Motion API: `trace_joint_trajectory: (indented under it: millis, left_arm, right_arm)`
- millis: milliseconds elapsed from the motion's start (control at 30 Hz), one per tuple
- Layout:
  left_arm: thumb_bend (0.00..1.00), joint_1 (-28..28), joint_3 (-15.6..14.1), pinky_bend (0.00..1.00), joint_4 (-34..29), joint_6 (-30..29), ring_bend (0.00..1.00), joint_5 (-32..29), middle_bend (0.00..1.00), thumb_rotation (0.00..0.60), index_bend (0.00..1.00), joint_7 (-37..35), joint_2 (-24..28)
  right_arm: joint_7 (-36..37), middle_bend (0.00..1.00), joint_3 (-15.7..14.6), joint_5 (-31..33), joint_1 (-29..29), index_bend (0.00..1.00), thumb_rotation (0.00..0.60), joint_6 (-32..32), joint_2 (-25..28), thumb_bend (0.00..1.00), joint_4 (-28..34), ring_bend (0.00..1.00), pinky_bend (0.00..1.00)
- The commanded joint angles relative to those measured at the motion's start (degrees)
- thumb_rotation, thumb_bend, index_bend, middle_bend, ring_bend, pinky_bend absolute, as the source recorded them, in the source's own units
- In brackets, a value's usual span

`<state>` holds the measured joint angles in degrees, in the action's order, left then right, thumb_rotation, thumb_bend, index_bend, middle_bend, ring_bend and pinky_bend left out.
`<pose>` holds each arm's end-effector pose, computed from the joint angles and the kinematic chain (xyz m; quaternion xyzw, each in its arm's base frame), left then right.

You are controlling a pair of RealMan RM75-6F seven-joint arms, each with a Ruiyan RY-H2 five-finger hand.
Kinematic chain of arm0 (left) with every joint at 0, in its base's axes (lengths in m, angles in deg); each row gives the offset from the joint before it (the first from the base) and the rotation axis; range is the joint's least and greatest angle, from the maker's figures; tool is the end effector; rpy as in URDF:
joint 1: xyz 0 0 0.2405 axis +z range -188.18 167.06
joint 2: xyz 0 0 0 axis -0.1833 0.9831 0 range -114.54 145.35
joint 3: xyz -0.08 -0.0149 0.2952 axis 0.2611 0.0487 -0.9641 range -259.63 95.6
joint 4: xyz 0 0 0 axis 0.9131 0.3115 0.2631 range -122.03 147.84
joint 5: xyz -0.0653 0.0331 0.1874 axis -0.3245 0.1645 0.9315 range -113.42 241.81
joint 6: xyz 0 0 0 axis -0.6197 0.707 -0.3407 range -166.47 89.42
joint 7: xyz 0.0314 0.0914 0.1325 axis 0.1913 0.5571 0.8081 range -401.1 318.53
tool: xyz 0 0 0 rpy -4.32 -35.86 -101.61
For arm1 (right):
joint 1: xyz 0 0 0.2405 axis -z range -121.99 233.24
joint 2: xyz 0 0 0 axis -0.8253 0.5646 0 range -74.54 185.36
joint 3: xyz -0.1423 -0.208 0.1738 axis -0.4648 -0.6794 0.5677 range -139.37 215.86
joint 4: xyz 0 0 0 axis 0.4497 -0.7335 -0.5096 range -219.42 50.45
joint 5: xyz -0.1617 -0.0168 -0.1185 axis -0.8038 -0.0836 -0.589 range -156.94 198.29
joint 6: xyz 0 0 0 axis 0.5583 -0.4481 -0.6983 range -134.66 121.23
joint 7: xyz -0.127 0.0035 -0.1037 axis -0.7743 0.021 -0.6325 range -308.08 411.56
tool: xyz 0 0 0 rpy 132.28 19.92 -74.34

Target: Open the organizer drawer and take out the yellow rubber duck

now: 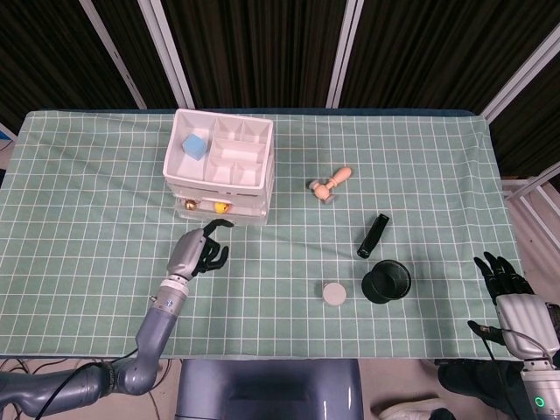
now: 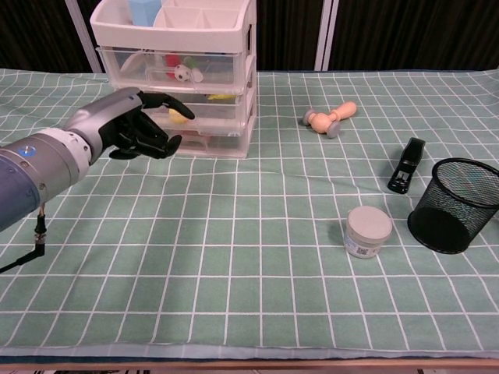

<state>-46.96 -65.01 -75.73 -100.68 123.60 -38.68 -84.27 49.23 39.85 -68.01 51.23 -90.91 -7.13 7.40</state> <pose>-0.1573 0.3645 -0.0487 -0.5502 -0.5842 -0.5015 0.3233 -0.3529 -0.1967 0.1910 0.6280 -0.3660 0.3607 0.5845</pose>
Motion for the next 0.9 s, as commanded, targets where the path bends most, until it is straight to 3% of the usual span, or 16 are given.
trace_joint_trajectory:
  millis: [33, 267, 500, 900]
  left_arm:
    - [0.48, -1.3, 0.3, 1.00, 0.4, -2.0, 0.98, 2.5, 0.96, 0.600, 0.28, 3.4, 0.1]
    - [0.48, -4.0, 2.8, 1.00, 1.7, -1.9, 0.99, -1.4, 0.97, 0.600, 0.28, 11.4, 0.0]
    - [0.48, -6.6, 4.0, 1.00, 2.4, 0.4, 1.00, -9.6, 0.98, 0.600, 0.31, 19.9, 0.7]
    - [0.48, -7.4, 3.3, 1.00, 0.3, -0.1, 1.00, -16.8, 0.99, 0.600, 0.41, 24.4, 1.8]
  right_arm:
    - [0.0, 0.00, 0.0, 0.0, 0.0, 0.00, 0.600, 0.0, 0.0, 0.07, 0.0, 0.00, 0.23]
    - [0.2, 0.00, 0.0, 0.3, 0.0, 0.00, 0.600, 0.3, 0.1, 0.07, 0.2, 0.00, 0.23]
    - [0.3, 0.00, 0.0, 0.5, 0.0, 0.00, 0.600, 0.5, 0.2, 0.07, 0.4, 0.00, 0.23]
    - [0.5, 0.00, 0.0, 0.7, 0.0, 0.00, 0.600, 0.6, 0.3, 0.07, 0.7, 0.00, 0.23]
